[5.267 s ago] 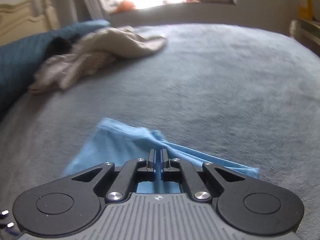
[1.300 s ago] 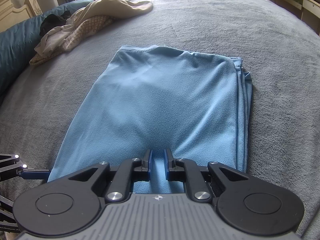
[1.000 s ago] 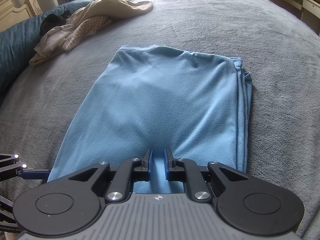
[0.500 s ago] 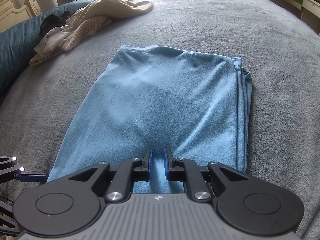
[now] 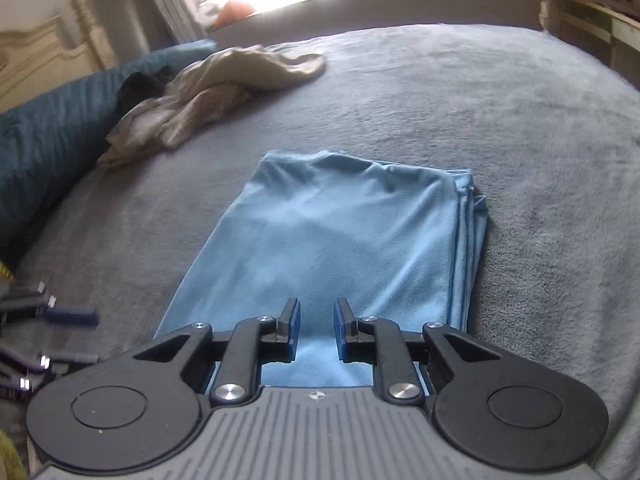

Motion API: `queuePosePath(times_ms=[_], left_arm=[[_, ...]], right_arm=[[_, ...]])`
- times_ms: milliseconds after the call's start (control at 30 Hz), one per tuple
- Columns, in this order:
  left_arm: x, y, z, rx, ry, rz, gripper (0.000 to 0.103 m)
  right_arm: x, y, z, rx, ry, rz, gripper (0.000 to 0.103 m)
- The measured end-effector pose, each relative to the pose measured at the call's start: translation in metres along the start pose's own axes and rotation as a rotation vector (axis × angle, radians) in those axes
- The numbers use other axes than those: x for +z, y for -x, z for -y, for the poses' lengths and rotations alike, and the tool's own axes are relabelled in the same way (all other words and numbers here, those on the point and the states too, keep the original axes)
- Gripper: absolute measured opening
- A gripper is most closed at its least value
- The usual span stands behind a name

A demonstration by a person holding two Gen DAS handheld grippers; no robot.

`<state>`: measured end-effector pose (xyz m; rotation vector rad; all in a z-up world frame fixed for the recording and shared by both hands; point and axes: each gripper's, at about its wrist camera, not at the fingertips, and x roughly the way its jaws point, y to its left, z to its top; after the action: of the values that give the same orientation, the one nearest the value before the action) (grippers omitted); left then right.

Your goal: Fold clothes

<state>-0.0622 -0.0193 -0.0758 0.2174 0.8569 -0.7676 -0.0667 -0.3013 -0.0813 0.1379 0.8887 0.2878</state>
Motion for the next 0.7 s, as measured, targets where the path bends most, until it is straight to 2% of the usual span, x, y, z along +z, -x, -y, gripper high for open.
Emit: queuePosePath(times_ms=[67, 100, 167, 233, 367, 500, 567, 700], left_arm=[[0.003, -0.017, 0.015, -0.032, -0.069, -0.015, 0.049], [0.003, -0.026, 0.022, -0.047, -0.104, -0.029, 0.045], [-0.003, -0.045, 0.034, -0.065, -0.159, -0.085, 0.038], [-0.013, -0.061, 0.040, -0.049, -0.194, -0.163, 0.036], [-0.023, -0.059, 0.040, -0.043, -0.202, -0.167, 0.036], [-0.015, -0.047, 0.030, -0.071, -0.151, -0.188, 0.036], [-0.008, -0.036, 0.027, -0.081, -0.158, -0.188, 0.036], [0.010, -0.024, 0.028, -0.092, -0.196, -0.163, 0.037]], right_arm=[[-0.010, 0.001, -0.001, 0.008, 0.027, -0.026, 0.019], [-0.017, 0.001, 0.000, 0.010, 0.044, -0.042, 0.019], [-0.032, 0.001, 0.001, 0.011, 0.083, -0.075, 0.018], [-0.049, -0.001, 0.005, -0.029, 0.158, -0.125, 0.015], [-0.066, 0.017, 0.024, -0.079, 0.196, -0.159, 0.011], [-0.058, 0.036, 0.039, -0.128, 0.186, -0.164, 0.012], [-0.047, 0.042, 0.039, -0.110, 0.193, -0.131, 0.012], [-0.028, 0.027, 0.017, -0.058, 0.238, -0.070, 0.012]])
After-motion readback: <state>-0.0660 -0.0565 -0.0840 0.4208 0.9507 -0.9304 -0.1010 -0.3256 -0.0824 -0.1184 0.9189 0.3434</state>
